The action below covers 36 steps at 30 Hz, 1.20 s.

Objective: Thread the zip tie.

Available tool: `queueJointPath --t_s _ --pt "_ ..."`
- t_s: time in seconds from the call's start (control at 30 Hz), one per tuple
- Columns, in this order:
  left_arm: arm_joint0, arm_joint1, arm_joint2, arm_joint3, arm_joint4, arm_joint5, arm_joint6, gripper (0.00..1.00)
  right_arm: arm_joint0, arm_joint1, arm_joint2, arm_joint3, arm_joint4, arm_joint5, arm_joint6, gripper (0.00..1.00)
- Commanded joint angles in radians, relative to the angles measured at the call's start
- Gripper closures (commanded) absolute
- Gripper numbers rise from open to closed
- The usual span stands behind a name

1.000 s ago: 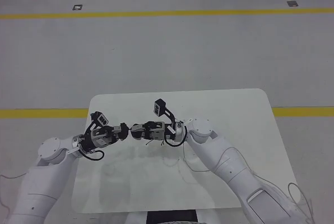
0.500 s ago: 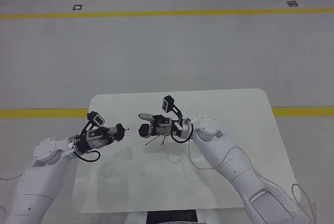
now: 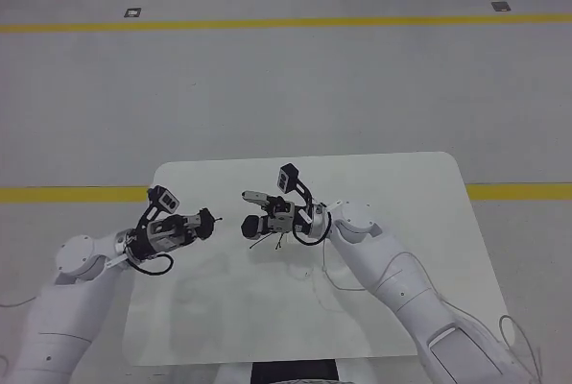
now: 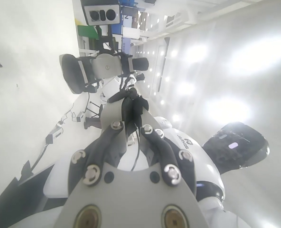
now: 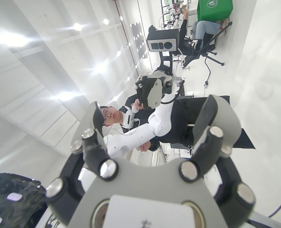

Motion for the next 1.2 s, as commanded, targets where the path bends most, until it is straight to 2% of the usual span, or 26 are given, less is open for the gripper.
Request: queueJointPath --t_s 0.0,0.2,0.33,0.7,0.8,0.87,0.93,1.07,1.17 --pt "0.003 0.000 -0.010 0.031 -0.025 -0.044 -0.024 1.00 0.000 0.000 0.000 0.000 0.000 0.000 0.000 0.00" --pt "-0.010 0.001 -0.023 0.125 -0.049 -0.145 -0.102 1.00 0.000 0.000 0.000 0.000 0.000 0.000 0.000 0.00" --pt "-0.028 0.001 -0.020 0.183 -0.099 -0.187 -0.109 1.00 0.000 0.000 0.000 0.000 0.000 0.000 0.000 0.00" --pt "-0.034 0.002 -0.027 0.185 -0.115 -0.187 -0.109 1.00 0.000 0.000 0.000 0.000 0.000 0.000 0.000 0.00" --pt "-0.034 0.002 -0.027 0.185 -0.115 -0.187 -0.109 1.00 -0.001 0.011 0.007 -0.047 -0.109 -0.031 -0.057 0.00" --pt "-0.034 0.002 -0.027 0.185 -0.115 -0.187 -0.109 1.00 0.000 0.023 0.008 -0.078 -0.218 -0.029 -0.086 0.00" --pt "-0.034 0.002 -0.027 0.185 -0.115 -0.187 -0.109 1.00 0.003 0.036 0.004 -0.123 -0.367 0.017 -0.131 0.00" --pt "-0.034 0.002 -0.027 0.185 -0.115 -0.187 -0.109 1.00 -0.011 0.054 -0.004 -0.204 -0.528 0.097 -0.161 0.00" --pt "-0.034 0.002 -0.027 0.185 -0.115 -0.187 -0.109 1.00 -0.014 0.062 -0.025 -0.249 -0.638 0.128 -0.159 0.00"
